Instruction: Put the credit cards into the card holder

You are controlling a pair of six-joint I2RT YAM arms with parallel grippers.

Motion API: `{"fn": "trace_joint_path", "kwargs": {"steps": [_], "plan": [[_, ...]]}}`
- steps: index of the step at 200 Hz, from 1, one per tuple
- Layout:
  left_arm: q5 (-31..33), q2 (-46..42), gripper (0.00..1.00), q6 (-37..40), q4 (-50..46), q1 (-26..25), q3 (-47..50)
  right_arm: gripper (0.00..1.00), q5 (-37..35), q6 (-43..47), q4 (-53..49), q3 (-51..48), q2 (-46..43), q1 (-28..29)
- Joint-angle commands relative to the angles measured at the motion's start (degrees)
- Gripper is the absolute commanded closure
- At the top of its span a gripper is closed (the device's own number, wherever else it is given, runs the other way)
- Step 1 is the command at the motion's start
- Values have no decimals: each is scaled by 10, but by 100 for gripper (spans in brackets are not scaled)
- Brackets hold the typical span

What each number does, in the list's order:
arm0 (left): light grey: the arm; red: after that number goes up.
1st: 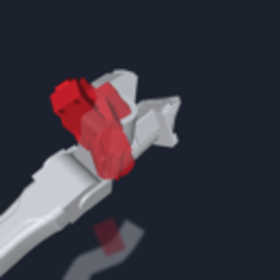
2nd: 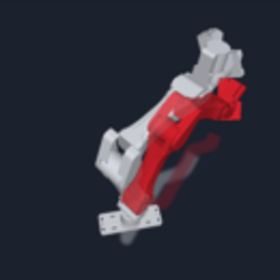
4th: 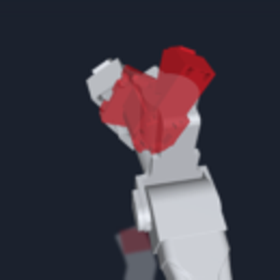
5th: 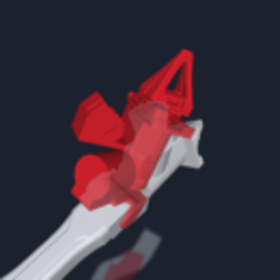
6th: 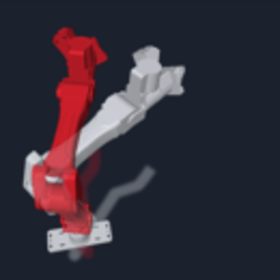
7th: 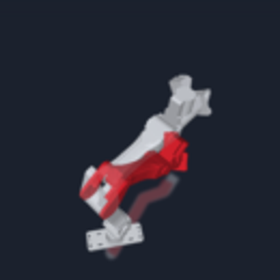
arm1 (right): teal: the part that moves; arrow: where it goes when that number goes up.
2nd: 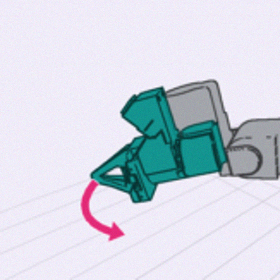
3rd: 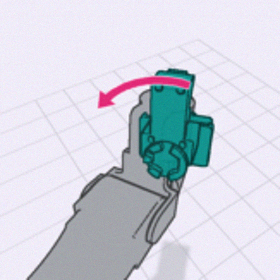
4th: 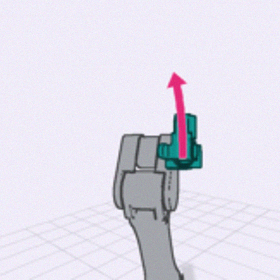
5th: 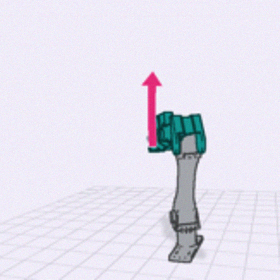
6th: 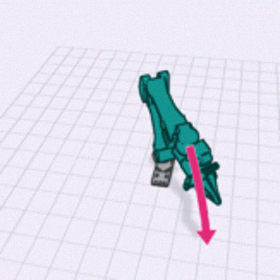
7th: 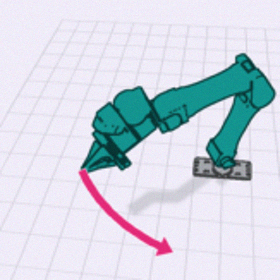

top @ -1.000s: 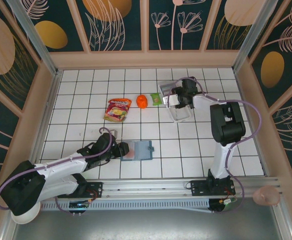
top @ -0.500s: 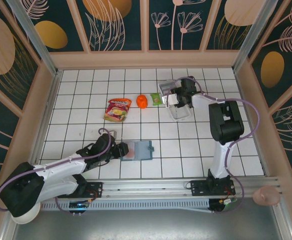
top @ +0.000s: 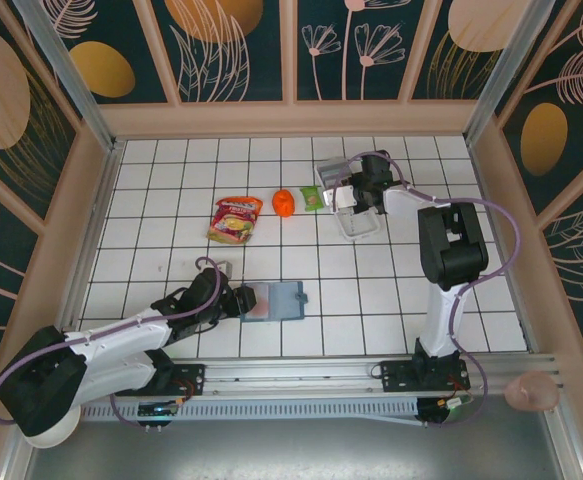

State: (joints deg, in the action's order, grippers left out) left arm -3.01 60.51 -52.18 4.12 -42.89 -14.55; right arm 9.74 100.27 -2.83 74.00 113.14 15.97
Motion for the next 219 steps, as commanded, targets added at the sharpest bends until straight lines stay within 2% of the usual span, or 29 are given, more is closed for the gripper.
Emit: {"fn": "trace_joint_path", "kwargs": {"steps": [1, 51, 82, 94, 136, 168, 195, 219], "plan": [[-5, -6, 46, -7, 9, -3, 10, 75, -12, 10, 12, -2, -21, 1], [-5, -8, 46, -5, 11, -3, 13, 77, -10, 6, -20, -20, -42, 3], [-5, -14, 46, -7, 15, -3, 19, 85, -12, -4, -68, -22, -48, 8], [-5, -15, 46, -7, 16, -3, 21, 91, -12, -6, -92, -20, -51, 12], [-7, -13, 46, -3, 20, -3, 22, 97, -17, -21, -139, -21, -64, 24], [-10, -17, 46, 1, 16, -3, 20, 97, -21, -25, -153, -25, -72, 26], [-8, -28, 46, 0, 12, -3, 24, 89, -19, -33, -151, -25, -79, 24], [-7, -35, 46, -1, 11, -3, 26, 88, -24, -32, -135, -23, -81, 21]]}}
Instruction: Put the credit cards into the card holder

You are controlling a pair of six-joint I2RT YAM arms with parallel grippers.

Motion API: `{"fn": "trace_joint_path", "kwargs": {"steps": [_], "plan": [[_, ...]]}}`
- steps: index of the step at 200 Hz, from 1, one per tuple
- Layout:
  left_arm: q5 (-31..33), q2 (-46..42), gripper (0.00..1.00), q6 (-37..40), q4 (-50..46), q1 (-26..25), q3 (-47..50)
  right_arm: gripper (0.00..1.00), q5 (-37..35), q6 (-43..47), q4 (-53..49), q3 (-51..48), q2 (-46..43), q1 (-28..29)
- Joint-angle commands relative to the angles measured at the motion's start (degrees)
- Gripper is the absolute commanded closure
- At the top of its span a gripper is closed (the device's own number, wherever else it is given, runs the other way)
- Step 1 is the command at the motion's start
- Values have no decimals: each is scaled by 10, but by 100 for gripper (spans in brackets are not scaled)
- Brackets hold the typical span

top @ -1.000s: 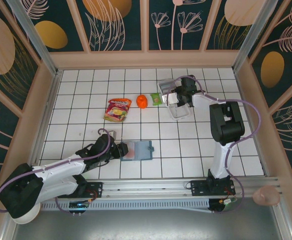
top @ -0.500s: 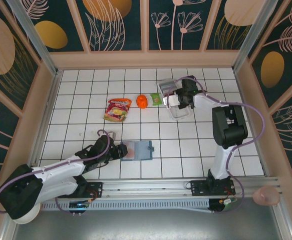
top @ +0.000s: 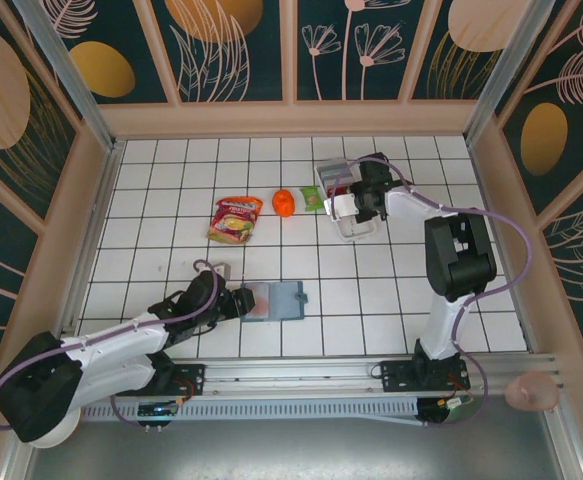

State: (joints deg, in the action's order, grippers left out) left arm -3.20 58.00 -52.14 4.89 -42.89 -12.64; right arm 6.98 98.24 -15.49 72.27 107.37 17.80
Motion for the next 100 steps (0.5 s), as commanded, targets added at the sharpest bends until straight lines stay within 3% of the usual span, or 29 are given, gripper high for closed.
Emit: {"fn": "trace_joint_path", "kwargs": {"steps": [1, 100], "plan": [[-5, -10, 46, -3, 3, -4, 7, 88, 3, -11, -7, -5, -23, 3], [-4, -11, 47, -5, 1, -3, 6, 87, 2, -22, 43, 8, -13, -5]]}}
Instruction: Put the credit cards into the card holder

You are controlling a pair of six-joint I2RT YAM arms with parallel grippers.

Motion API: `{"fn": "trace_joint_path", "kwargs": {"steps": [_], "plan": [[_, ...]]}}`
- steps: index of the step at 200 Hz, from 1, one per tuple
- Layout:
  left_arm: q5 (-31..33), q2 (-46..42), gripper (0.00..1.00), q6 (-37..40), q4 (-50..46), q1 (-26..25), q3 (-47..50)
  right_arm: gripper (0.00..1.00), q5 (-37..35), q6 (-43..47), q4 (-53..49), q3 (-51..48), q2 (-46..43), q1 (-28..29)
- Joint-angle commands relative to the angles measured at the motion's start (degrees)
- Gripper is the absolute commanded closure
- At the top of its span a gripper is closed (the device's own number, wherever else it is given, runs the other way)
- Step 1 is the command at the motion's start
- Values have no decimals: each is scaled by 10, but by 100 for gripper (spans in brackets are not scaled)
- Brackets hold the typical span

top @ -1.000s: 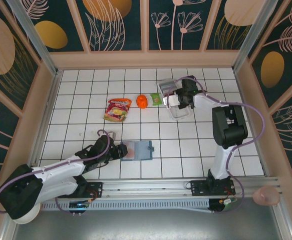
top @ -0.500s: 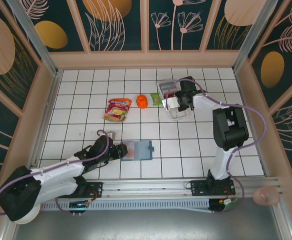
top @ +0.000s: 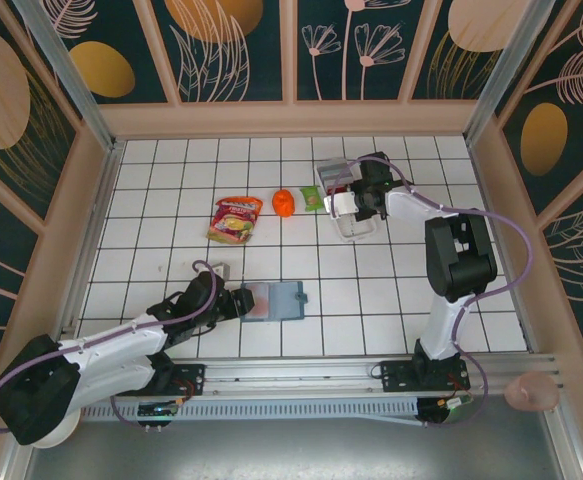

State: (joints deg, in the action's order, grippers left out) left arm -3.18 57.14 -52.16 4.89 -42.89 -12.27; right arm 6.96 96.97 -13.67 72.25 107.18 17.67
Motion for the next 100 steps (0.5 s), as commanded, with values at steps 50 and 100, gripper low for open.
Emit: {"fn": "trace_joint_path", "kwargs": {"steps": [50, 100], "plan": [[-6, 9, 48, -3, 2, -3, -6, 87, -1, -5, 30, 27, -3, -6], [-7, 17, 48, -3, 7, -3, -9, 83, 5, -8, 29, 43, 3, -9]]}}
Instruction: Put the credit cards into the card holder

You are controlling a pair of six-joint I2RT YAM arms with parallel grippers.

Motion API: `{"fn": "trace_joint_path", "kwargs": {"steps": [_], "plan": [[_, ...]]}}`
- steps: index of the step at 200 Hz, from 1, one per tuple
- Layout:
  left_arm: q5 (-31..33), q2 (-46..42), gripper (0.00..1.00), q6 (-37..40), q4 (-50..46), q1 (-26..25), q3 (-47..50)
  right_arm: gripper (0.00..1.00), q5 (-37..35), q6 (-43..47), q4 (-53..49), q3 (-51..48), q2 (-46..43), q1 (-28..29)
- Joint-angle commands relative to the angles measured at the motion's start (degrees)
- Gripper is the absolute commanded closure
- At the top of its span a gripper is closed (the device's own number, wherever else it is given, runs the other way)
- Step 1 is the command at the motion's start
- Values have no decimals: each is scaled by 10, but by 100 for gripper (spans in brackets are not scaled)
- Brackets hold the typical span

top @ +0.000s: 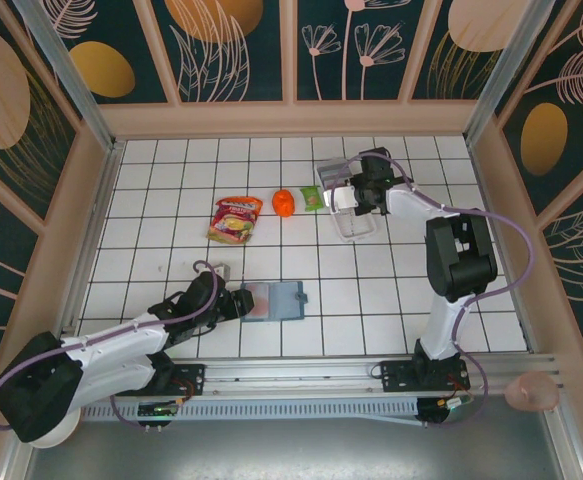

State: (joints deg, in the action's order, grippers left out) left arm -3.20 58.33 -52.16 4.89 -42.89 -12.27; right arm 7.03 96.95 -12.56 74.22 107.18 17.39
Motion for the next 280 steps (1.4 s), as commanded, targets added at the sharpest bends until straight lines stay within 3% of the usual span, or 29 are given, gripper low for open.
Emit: {"fn": "trace_joint_path", "kwargs": {"steps": [1, 70, 82, 97, 110, 143, 171, 195, 231, 280], "plan": [[-7, 6, 48, -3, 7, -3, -9, 83, 4, -8, 17, 24, 3, -6], [-6, 11, 49, -3, 9, -3, -8, 84, 9, -12, 14, 22, 9, -8], [-5, 11, 49, -2, 9, -3, -7, 73, 13, -11, 6, 23, 9, -7], [-5, 12, 49, -2, 9, -3, -8, 47, 18, -13, 14, 16, 8, -7], [-5, 13, 49, -2, 11, -3, -7, 32, 12, -10, 39, 6, 12, -7], [-3, 17, 49, -2, 10, -3, -8, 23, 8, -9, 82, 1, 35, -6], [0, 17, 49, -2, 7, -3, -9, 6, 4, 1, 94, 9, 59, -3], [5, 17, 49, -4, 3, -3, -9, 1, 7, -1, 117, 13, 71, 0], [6, 18, 49, -5, 0, -3, -11, 1, -9, 6, 152, 23, 97, 1], [5, 18, 49, -7, 2, -3, -10, 8, -4, 2, 157, 34, 86, -1]]}}
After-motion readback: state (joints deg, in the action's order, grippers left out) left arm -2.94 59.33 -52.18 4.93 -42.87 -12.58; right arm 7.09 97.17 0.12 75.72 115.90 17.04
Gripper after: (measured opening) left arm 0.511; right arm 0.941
